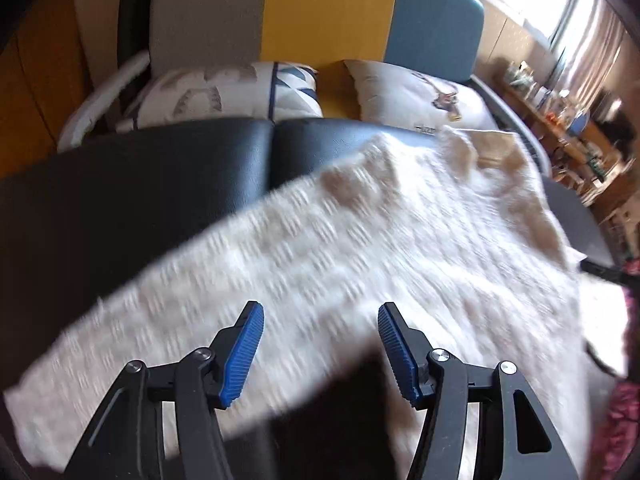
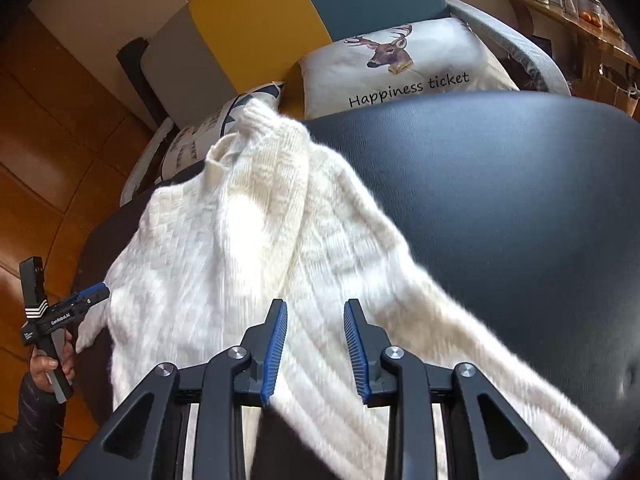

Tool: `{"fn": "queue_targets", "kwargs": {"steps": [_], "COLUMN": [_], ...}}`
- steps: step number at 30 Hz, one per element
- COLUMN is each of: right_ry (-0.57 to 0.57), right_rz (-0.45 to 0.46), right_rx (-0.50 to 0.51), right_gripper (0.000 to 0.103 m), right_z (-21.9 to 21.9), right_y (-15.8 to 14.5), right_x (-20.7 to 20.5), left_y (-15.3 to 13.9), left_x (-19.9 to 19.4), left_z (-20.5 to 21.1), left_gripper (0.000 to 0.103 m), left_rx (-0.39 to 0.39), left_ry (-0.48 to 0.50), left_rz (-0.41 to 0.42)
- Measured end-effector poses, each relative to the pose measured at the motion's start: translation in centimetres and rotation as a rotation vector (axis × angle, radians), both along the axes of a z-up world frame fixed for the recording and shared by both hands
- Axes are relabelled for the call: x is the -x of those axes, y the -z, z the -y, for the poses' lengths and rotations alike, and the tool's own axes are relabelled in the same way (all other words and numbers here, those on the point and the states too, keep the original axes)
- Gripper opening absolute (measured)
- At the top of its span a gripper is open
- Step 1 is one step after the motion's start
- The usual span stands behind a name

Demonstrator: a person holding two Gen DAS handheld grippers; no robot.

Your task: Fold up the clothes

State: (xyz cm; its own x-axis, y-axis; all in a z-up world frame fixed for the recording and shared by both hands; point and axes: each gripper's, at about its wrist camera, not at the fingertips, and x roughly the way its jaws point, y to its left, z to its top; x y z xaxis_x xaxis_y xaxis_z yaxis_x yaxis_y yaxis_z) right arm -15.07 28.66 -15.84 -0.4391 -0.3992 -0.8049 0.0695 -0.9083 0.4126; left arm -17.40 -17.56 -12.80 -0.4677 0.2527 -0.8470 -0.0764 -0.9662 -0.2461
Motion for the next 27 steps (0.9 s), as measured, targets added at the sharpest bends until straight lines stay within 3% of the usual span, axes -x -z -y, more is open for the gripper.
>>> {"fn": "queue_targets", "kwargs": {"steps": [1,4,5,9,13,17,24,25,26,27], "right_ry": [0.003,-0.053,-0.076,-0.101,-0.083,-0.066,-0.054,-0.049,-0.043,-0.040], "right_rz": [-0.001,0.050,0.077,0.134,0.168,0.145,0.147,0.144,0.142,0.146], "right_rx": [0.011,0.228,0.298,0.343,0.363,0.382,0.476,0.487,0.498,0.511], "right_gripper": [0.030,0.031,0.032,0.034,0.037,0.045,0.052,0.052,0.052,0.052], "right_z": [0.1,0.4,0.7,2.8,4.1,4.8,5.6,5.6,5.6,5.6], "right_y": [-0.2,0.2,0.6,1.8,3.1,3.5,4.5,4.6,4.7,4.8], "right_x": [-1.7,-6.4,-7.9,-13.2,-17.0,-18.7,-19.9,-20.1,-20.2,-20.3], "left_y": [0.0,0.7,1.2,2.9,2.9,2.9,2.8,2.7,2.8,3.2], "left_x": [-1.4,-6.1,-7.7,-13.2,-16.1,-17.2,-18.4,-18.5,-18.5,-18.1], "left_z": [0.6,1.8,2.1,1.2,-0.6,-2.6,-6.8,-6.6,-6.5,-6.5], "left_gripper": [0.061,0.061,0.061,0.062,0.070,0.080,0.082,0.062,0.005,0.011], "left_rx": [-0.068,-0.236,-0.271,-0.322,-0.298,-0.287,-0.150,-0.170,-0.191,-0.216], "left_ry": [0.001,-0.002,-0.011,-0.008,-0.009,0.009,-0.018,-0.007,0.003,0.005], "left_rz": [0.016,0.075,0.091,0.145,0.108,0.092,0.026,0.027,0.039,0.077]}}
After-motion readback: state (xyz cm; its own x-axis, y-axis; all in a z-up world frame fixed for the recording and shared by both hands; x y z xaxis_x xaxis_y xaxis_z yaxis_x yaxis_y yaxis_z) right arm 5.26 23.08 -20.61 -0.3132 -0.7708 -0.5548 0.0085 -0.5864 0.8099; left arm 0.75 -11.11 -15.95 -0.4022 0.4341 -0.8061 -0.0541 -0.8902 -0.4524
